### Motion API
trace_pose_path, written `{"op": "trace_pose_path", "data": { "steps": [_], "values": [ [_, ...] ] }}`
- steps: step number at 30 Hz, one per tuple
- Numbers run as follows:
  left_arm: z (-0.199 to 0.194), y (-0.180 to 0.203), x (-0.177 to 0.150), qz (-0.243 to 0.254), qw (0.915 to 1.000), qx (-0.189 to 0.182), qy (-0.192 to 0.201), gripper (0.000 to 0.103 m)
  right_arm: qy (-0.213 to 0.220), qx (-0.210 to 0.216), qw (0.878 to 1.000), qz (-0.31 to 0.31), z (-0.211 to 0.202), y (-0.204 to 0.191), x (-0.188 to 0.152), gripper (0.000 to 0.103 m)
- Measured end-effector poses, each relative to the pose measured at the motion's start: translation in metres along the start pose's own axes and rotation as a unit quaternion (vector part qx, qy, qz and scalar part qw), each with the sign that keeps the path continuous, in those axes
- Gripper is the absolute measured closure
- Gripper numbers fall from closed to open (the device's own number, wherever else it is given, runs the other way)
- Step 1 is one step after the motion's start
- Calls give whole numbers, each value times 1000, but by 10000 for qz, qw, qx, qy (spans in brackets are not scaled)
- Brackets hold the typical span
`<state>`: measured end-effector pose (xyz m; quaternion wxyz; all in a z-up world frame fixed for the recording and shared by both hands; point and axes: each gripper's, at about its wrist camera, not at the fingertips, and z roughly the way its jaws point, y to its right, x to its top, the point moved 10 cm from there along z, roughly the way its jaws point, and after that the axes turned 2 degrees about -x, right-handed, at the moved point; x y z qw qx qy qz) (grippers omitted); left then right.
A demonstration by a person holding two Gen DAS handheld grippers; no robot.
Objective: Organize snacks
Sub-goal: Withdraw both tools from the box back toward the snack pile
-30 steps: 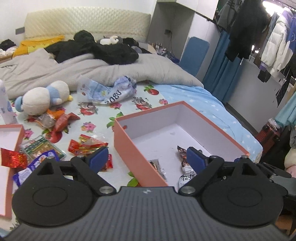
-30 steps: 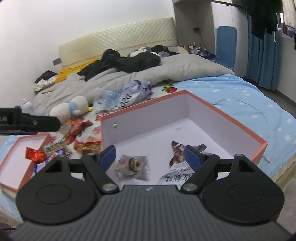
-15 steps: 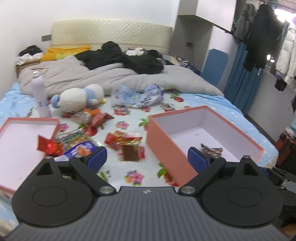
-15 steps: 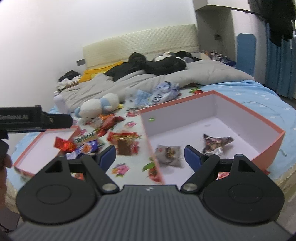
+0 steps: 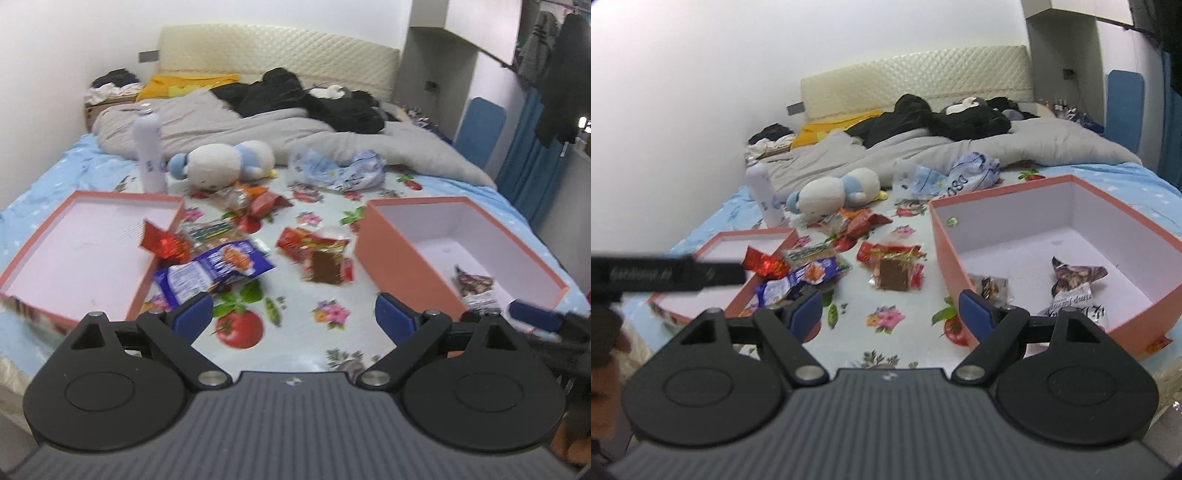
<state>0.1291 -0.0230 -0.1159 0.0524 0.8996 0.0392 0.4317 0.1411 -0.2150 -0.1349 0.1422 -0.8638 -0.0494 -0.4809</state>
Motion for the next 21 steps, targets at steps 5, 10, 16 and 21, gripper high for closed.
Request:
{"op": "trace_pose_path", "data": {
  "steps": [5, 10, 16, 21],
  "values": [
    [1, -20, -4, -170, 9998, 76, -8, 6, -94, -98, 9999, 4, 11, 1, -5, 21],
    [11, -33, -8, -278, 9996, 60, -66, 6, -84, 69, 9997, -201, 21, -11, -8, 21],
    [34, -49, -4, -422, 9991, 36, 1, 6, -1, 96, 9994, -333, 48, -25, -6, 21],
    [73, -75, -2, -527, 9985, 157, -45, 6, -20, 213, 9990, -389, 83, -38, -3, 21]
  ]
}}
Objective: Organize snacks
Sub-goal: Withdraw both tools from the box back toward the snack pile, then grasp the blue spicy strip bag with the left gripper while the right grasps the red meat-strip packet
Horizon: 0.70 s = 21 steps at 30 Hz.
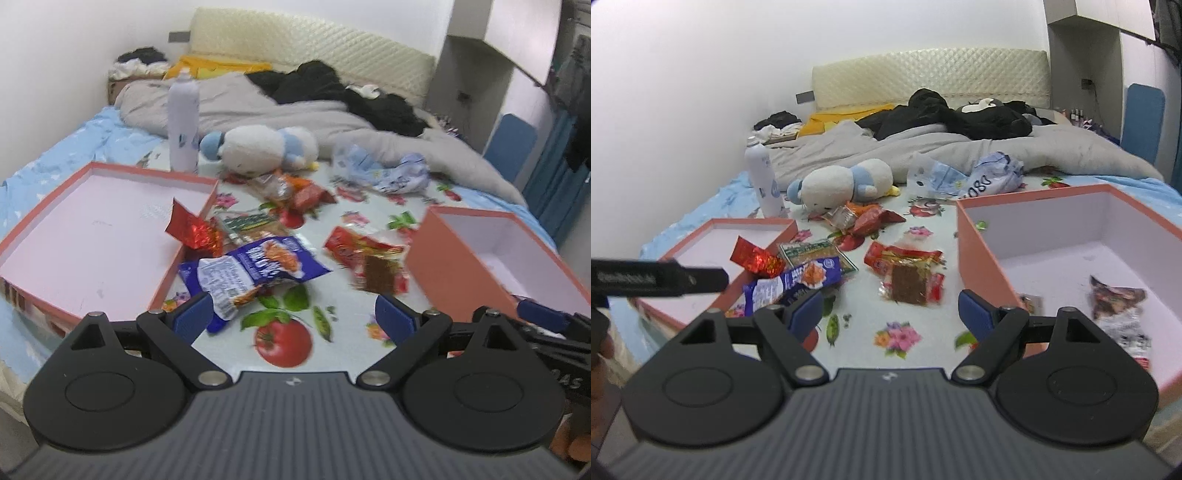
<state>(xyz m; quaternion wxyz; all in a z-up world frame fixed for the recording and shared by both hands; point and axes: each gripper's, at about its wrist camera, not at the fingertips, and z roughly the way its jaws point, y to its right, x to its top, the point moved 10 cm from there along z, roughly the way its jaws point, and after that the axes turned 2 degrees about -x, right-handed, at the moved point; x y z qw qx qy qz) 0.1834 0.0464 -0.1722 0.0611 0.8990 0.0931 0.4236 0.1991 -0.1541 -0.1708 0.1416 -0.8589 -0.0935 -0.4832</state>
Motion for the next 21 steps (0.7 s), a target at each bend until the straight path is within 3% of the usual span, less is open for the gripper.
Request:
{"op": "trace_pose_path", "data": {
  "steps": [8, 14, 21],
  "values": [
    [62, -36, -3, -106, 9992, 261, -276, 7, -48, 102, 9989, -462, 48, -16, -8, 23],
    [94, -48, -2, -110, 9989, 217, -393, 7, -97, -178, 9981, -586, 88, -8, -7, 24],
    [138, -47, 2, 494, 9963, 158, -683, 8, -232, -442, 9971, -582, 134, -1, -10, 24]
  ]
}}
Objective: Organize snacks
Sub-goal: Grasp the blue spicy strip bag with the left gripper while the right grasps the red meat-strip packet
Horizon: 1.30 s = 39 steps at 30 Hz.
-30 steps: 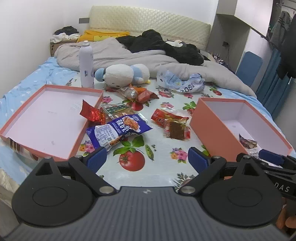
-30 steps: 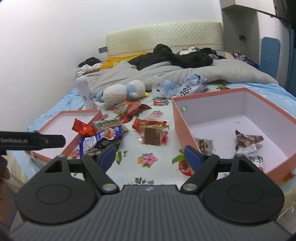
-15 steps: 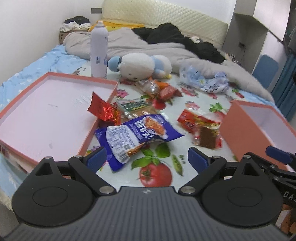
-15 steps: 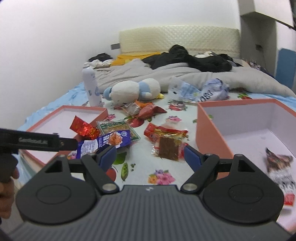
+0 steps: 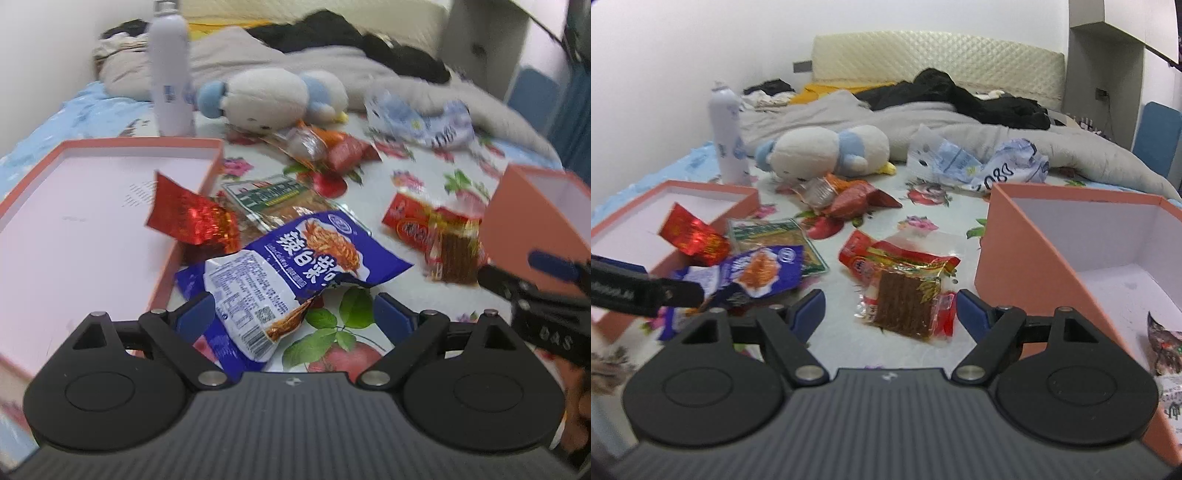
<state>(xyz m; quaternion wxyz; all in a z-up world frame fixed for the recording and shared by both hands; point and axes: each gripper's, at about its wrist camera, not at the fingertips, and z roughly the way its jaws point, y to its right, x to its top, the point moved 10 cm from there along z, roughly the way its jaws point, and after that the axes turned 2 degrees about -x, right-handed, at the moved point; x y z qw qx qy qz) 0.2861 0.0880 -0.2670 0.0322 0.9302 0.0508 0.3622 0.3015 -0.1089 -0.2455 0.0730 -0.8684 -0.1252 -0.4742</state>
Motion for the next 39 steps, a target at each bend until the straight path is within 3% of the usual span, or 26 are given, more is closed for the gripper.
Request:
{"op": "trace_pose_path", "data": {
  "steps": [5, 10, 20, 26, 31, 33, 39],
  "values": [
    [21, 3, 2, 703, 9973, 117, -176, 14, -49, -143, 9999, 24, 21, -3, 0, 23],
    [36, 4, 1, 1018, 9942, 91, -330, 22, -201, -302, 9993, 16, 40, -1, -2, 23],
    [61, 2, -3, 1087, 9919, 447, -491, 27, -525, -658, 9964, -137, 75, 6, -4, 23],
    [66, 3, -3, 1231, 9896, 574, -478, 34, -688, -428, 9967, -26, 84, 6, -14, 24],
    [66, 7, -1, 1357, 9876, 678, -400, 43, -718, -295, 9970, -13, 82, 4, -15, 36],
    [64, 8, -1, 1399, 9869, 697, -389, 51, -688, -331, 9971, -64, 80, 4, -13, 48],
    [50, 11, 1, 1246, 9900, 604, -258, 71, -726, -196, 9972, -32, 70, 4, -13, 51]
  ]
}}
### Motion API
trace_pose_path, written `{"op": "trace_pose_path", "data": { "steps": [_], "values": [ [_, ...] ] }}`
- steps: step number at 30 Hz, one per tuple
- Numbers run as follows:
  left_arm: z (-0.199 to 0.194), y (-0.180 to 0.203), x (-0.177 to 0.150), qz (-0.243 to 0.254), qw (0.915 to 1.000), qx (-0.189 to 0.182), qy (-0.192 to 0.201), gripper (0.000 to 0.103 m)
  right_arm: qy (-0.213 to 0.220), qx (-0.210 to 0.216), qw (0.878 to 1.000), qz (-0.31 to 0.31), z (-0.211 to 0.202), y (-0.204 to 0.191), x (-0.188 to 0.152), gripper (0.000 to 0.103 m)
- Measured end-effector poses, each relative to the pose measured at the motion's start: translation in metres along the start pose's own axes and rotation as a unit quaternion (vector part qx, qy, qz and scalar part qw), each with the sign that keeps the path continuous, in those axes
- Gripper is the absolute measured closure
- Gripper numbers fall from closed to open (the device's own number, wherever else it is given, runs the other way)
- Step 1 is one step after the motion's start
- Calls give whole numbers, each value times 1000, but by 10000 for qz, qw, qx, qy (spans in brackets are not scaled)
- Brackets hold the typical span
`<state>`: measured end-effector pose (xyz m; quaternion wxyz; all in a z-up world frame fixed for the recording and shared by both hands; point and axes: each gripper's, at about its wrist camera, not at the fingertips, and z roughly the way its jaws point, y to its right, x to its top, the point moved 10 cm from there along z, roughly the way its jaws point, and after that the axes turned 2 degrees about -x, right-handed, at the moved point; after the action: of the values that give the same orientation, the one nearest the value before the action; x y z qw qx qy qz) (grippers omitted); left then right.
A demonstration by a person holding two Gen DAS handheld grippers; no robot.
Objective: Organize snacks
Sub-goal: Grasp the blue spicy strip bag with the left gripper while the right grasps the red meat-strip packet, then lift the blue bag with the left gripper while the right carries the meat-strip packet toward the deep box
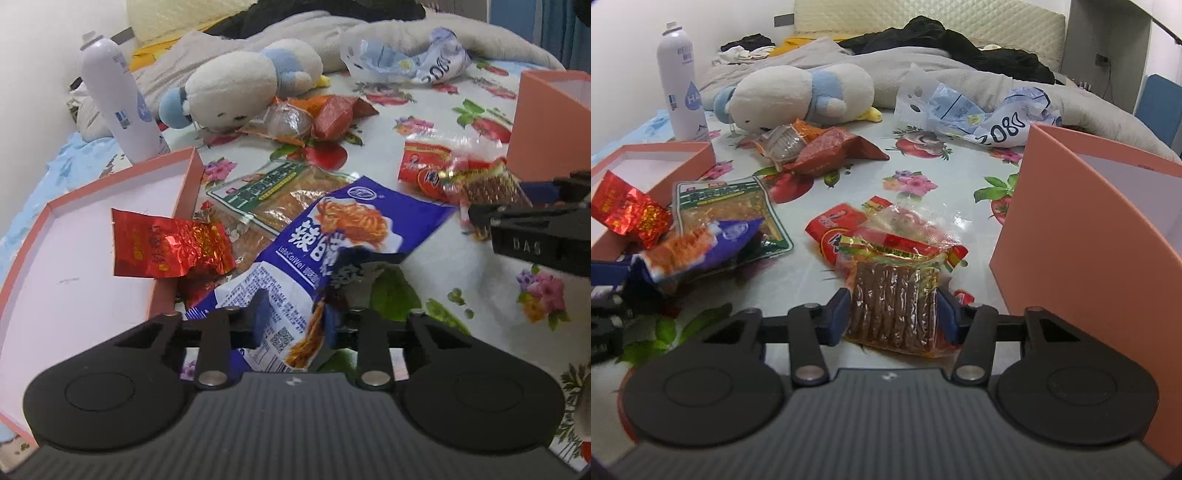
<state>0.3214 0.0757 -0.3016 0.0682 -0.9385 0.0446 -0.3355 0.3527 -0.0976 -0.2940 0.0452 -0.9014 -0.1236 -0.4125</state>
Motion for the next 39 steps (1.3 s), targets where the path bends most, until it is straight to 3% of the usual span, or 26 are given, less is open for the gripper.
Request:
{"op": "trace_pose_path", "data": {
  "steps": [4, 8, 22, 36, 37, 38, 39],
  "values": [
    [-14, 3, 2, -234, 9996, -107, 112, 82, 22, 52, 10000, -18, -11, 1, -2, 51],
    [-30, 7, 2, -568, 9978, -287, 197, 84, 69, 78, 9999, -27, -25, 2, -3, 51],
    [-101, 28, -9, -1252, 9883, -762, 429, 90, 159, 199, 9997, 32, -86, 10, -22, 51],
    [-165, 59, -1, -1358, 9816, -1206, 595, 91, 438, 459, 9961, 607, -164, 24, -24, 54],
    [-170, 62, 0, -1377, 9809, -1231, 617, 91, 461, 493, 9957, 633, -170, 25, -24, 55],
    [-176, 64, 1, -1399, 9802, -1243, 647, 91, 494, 497, 9954, 646, -177, 26, -23, 65],
    [-181, 66, 1, -1422, 9796, -1251, 675, 91, 518, 487, 9954, 638, -182, 27, -22, 81]
  ]
}}
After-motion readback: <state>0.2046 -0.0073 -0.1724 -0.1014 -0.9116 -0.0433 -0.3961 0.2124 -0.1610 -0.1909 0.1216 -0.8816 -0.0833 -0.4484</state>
